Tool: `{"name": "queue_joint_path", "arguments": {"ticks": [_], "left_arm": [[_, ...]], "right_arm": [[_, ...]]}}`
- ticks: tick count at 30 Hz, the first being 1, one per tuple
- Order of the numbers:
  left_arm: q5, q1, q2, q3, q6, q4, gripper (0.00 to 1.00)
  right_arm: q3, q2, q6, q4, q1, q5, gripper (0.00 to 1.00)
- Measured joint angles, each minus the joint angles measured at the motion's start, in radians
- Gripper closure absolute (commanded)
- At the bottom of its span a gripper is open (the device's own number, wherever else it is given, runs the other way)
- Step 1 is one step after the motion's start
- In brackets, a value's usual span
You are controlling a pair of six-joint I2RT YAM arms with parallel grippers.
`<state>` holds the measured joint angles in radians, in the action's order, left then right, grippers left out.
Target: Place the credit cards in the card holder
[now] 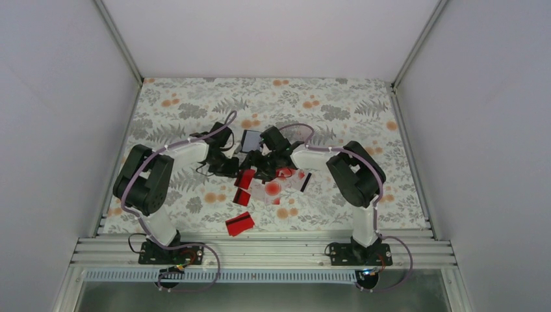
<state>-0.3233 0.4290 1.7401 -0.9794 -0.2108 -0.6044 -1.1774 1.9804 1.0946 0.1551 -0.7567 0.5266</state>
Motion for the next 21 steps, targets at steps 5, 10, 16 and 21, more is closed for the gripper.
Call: {"name": "queue_joint_path", "arguments": {"ticks": [5,10,16,21], "left_arm": [[-0.032,-0.014,-0.01,0.023,-0.005,0.029,0.71],[-0.086,-0.023,-0.016,0.048,-0.014,0.077,0.71],[-0.19,-0.017,-0.014,0.085,-0.027,0.156,0.71],[-0.229,-0.023,-0.019,0.108,-0.043,0.188,0.71]], "right_arm": [[0.014,0.005,-0.039,-0.039,0.007,0.051,0.29],[0.056,0.004,-0.08,-0.114,0.012,0.123,0.3],[0.09,0.002,-0.094,-0.176,0.003,0.183,0.3],[0.095,0.001,-0.102,-0.184,0.003,0.193,0.31]]}}
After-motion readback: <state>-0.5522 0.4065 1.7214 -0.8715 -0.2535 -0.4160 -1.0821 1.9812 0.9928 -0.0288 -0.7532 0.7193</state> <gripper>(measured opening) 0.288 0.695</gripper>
